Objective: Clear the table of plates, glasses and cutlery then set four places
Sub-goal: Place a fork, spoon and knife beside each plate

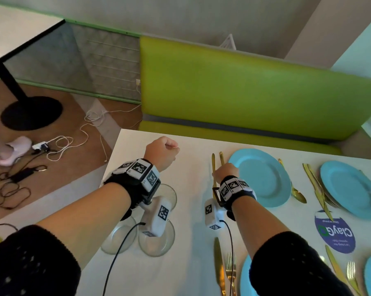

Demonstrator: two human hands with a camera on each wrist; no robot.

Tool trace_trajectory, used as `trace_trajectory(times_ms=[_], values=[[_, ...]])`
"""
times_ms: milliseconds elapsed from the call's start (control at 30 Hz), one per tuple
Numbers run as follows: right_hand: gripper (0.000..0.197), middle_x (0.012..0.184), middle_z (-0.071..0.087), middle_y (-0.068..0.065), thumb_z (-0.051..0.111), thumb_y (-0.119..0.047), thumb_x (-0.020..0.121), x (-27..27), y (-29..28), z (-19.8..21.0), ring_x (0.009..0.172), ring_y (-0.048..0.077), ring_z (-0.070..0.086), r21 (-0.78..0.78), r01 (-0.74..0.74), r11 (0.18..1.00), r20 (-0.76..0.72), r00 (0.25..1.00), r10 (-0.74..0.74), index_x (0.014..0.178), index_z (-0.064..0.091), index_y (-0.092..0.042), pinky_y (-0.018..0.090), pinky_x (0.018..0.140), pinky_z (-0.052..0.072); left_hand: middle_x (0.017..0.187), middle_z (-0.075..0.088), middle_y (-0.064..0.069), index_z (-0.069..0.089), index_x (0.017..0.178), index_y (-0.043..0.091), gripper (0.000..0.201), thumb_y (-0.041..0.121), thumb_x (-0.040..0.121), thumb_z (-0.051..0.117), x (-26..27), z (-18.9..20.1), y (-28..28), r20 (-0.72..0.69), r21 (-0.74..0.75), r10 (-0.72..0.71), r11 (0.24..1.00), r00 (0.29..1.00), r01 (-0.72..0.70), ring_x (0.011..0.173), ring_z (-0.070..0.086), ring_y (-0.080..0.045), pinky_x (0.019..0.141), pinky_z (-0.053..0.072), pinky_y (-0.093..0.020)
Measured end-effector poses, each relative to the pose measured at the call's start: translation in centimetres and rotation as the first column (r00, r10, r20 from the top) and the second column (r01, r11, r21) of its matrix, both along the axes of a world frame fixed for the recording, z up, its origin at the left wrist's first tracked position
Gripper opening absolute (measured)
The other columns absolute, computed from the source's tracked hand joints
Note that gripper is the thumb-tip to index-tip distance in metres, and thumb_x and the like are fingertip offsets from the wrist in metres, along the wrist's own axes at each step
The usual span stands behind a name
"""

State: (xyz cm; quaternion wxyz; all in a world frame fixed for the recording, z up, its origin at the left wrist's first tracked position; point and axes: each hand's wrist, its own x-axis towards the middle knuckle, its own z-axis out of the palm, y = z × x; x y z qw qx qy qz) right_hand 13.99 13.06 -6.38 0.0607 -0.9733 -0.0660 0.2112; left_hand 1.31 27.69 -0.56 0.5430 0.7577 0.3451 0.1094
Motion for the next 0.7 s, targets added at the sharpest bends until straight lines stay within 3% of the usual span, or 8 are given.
trace_trajectory(times_ms=[67,200,300,500,700], values=[[0.027,0.116,0.065,0.011,0.051,-0.017,0.093,0.6,0.0,-0.8,0.107,0.025,0.063,0.011,0.02,1.0,-0.01,1.0,-0.02,0.113,0.059,-0.002,0.028,0.082,0.051,0.092,0.061,-0.003,0.057,0.091,0.016,0.002,0.015,0.089,0.057,0.6,-0.4,-0.1,-0.007,-0.015,-0.012,1.0,1.0,0.012,0.061,0.06,-0.008,0.066,0.049,-0.022],[0.024,0.111,0.067,0.013,0.054,-0.016,0.091,1.4,-0.1,-1.9,0.102,0.028,0.066,0.088,0.094,0.992,-0.027,0.995,-0.092,0.108,0.062,-0.001,0.028,0.074,0.05,0.088,0.061,0.0,0.058,0.09,0.016,0.002,0.015,0.089,0.057,1.6,-1.1,-0.5,-0.009,-0.03,-0.028,0.999,1.0,0.027,0.061,0.061,-0.007,0.063,0.049,-0.02],[0.025,0.109,0.068,0.015,0.05,-0.013,0.09,1.9,-0.2,-2.5,0.1,0.03,0.066,0.14,0.152,0.978,-0.015,0.988,-0.152,0.107,0.063,-0.001,0.032,0.077,0.053,0.085,0.06,0.002,0.059,0.09,0.015,0.002,0.015,0.089,0.057,2.5,-1.4,-1.1,-0.008,-0.033,-0.033,0.999,0.999,0.033,0.061,0.061,-0.007,0.06,0.047,-0.018],[0.024,0.108,0.067,0.015,0.048,-0.01,0.09,2.5,0.1,-2.7,0.1,0.032,0.066,0.182,0.159,0.97,0.006,0.987,-0.163,0.106,0.064,-0.001,0.036,0.08,0.054,0.08,0.06,0.007,0.057,0.083,0.021,0.007,0.016,0.089,0.057,3.5,-1.8,-1.8,-0.014,-0.012,-0.031,0.999,0.999,0.031,0.062,0.061,-0.006,0.065,0.05,-0.022],[0.024,0.106,0.068,0.015,0.046,-0.011,0.092,2.8,0.0,-3.0,0.099,0.032,0.066,0.207,0.164,0.964,0.048,0.983,-0.177,0.104,0.064,-0.002,0.037,0.082,0.054,0.08,0.06,0.008,0.059,0.088,0.018,0.005,0.015,0.089,0.056,3.9,-1.8,-2.1,-0.009,-0.014,-0.022,1.0,1.0,0.022,0.062,0.062,-0.005,0.064,0.049,-0.019]])
